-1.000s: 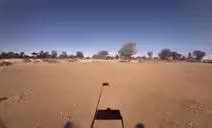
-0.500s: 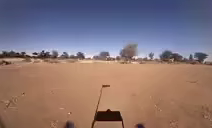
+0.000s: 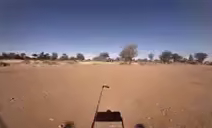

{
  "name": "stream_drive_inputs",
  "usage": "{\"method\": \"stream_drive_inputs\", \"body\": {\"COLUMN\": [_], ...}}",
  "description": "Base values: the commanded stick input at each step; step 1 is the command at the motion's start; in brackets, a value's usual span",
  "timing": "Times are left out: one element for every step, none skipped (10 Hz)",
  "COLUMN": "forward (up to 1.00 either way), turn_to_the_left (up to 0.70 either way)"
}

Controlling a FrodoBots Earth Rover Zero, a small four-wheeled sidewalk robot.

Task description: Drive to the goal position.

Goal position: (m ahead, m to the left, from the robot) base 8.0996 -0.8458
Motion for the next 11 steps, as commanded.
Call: {"method": "stream_drive_inputs", "body": {"forward": [0.5,0.5,0.5,0.5,0.5,0.5,0.5,0.5,0.5,0.5,0.5], "turn_to_the_left": [0.0,-0.1,-0.34,-0.5,-0.5,-0.32,0.0,0.0,0.0,0.0,0.0]}}
